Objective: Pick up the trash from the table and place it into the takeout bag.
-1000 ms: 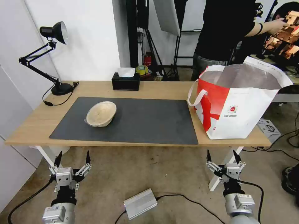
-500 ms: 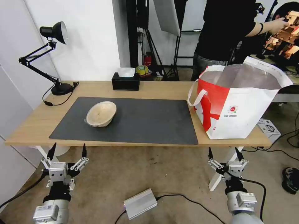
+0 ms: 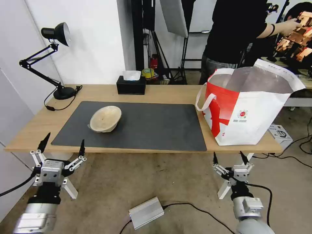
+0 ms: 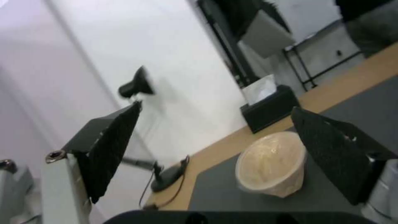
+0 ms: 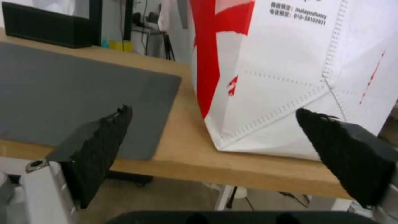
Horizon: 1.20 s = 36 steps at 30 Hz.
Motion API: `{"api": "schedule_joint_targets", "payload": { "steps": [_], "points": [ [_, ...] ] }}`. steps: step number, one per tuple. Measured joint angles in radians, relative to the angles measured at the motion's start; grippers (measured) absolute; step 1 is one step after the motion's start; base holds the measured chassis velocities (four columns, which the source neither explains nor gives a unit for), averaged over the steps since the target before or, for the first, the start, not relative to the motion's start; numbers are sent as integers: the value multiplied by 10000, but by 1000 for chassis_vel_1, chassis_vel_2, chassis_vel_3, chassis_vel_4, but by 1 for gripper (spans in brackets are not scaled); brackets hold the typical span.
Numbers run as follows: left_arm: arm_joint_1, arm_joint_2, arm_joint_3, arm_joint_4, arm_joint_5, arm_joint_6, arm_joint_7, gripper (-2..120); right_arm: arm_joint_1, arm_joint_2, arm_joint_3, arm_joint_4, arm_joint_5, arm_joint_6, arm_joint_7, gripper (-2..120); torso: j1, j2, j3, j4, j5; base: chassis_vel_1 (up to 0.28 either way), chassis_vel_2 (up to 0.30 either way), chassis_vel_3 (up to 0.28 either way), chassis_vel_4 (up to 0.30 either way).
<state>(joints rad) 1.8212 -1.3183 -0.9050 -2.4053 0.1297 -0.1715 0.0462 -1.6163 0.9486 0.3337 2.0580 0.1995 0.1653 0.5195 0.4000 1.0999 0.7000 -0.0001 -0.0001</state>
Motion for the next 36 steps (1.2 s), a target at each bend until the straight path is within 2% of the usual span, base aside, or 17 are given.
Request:
{"api": "schedule_joint_targets", "payload": {
  "steps": [9,11,12,15,19,36],
  "points": [
    [-379,2079,-27,760,0,-401,413,100,28,-58,18,14,24,-64,-3,100,0,0,0,0,0,0,0,0,0],
    [-402,2216,-11,838,-2,-449,435,100,29,-59,19,22,24,-71,-3,100,0,1,0,1,-1,0,0,0,0],
    [-471,2549,37,1059,-6,-621,521,100,40,-60,20,41,24,-92,-5,100,0,0,0,1,0,0,0,0,0],
    [-567,2849,110,1255,-12,-743,595,100,57,-59,17,45,24,-113,-7,100,0,0,0,1,-1,0,0,0,0],
    [-842,3591,423,1767,-29,-991,781,100,92,-20,7,84,19,-216,-12,100,0,0,0,1,0,0,0,0,0],
    [-2119,4830,1298,3242,-454,-1048,1024,100,58,247,-17,151,-179,-349,-23,100,0,0,0,1,0,0,0,0,0]
  ]
}}
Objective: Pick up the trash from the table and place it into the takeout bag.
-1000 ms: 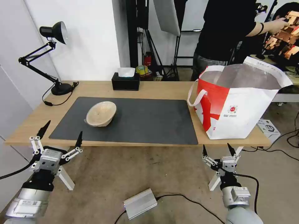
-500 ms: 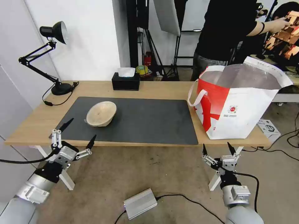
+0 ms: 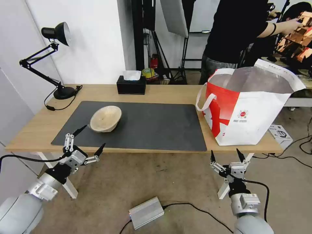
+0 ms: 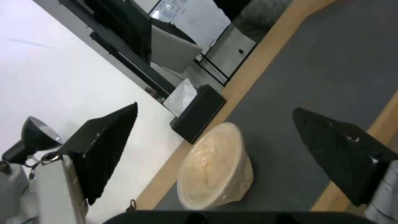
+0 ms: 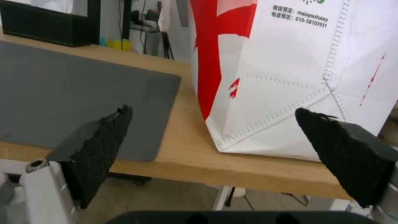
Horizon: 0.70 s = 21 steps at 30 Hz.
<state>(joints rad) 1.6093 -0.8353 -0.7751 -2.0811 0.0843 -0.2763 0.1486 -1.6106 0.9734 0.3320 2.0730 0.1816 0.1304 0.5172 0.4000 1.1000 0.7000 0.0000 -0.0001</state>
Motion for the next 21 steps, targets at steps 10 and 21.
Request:
{"api": "schedule_joint_targets", "payload": {
  "steps": [10,21],
  "points": [
    [-756,504,467,780,-260,35,45,100,40,66,-5,-99,-39,-2,-2,100,0,0,0,0,1,0,0,0,0],
    [-1638,586,1218,1758,-276,-34,198,100,98,94,0,-174,-40,-16,-3,100,1,-1,0,0,1,0,0,0,0]
  ]
}}
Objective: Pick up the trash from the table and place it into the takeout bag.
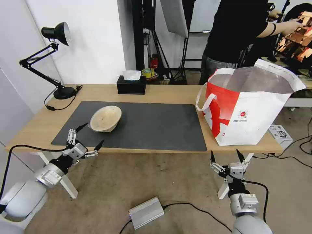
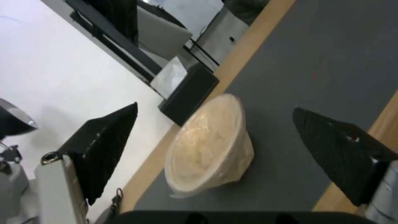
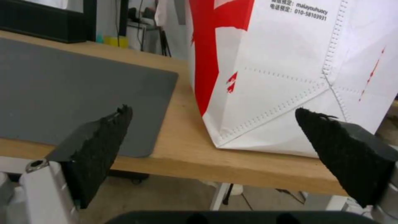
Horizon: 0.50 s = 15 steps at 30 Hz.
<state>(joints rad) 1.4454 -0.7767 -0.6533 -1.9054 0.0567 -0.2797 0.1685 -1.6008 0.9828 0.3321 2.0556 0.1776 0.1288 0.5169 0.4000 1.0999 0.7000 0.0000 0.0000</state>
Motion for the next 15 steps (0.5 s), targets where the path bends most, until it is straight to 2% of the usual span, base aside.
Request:
{"api": "schedule_joint_targets", "payload": {
  "steps": [15],
  "points": [
    [-1036,266,635,1242,0,-131,116,100,55,18,28,-56,6,-20,3,100,0,1,-1,1,-1,0,0,0,0]
  ]
}}
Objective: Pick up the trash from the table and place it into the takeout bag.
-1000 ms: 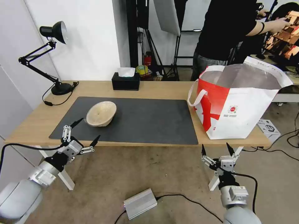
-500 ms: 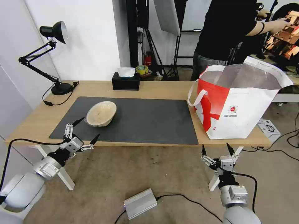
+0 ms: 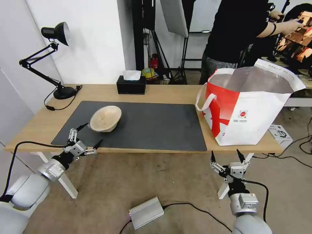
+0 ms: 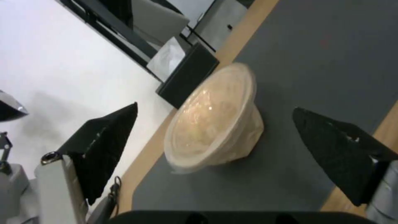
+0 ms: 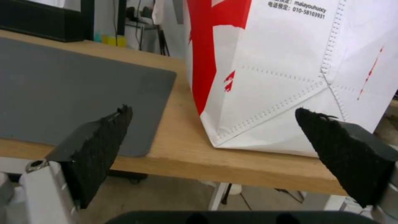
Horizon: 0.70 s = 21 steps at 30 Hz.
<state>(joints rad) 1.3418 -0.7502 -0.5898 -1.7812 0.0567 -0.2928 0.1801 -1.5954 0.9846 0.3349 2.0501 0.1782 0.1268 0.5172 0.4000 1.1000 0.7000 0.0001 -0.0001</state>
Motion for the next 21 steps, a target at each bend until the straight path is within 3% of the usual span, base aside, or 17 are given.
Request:
{"api": "schedule_joint_targets", "payload": {
  "steps": [11,21],
  "points": [
    [-939,220,440,831,-62,-109,13,100,44,56,10,-69,2,-10,4,100,0,0,0,-1,1,0,0,0,0],
    [-1331,365,637,1087,-197,-116,12,100,50,102,16,-54,-1,-20,9,100,0,-1,0,-1,1,0,0,0,0]
  ]
}}
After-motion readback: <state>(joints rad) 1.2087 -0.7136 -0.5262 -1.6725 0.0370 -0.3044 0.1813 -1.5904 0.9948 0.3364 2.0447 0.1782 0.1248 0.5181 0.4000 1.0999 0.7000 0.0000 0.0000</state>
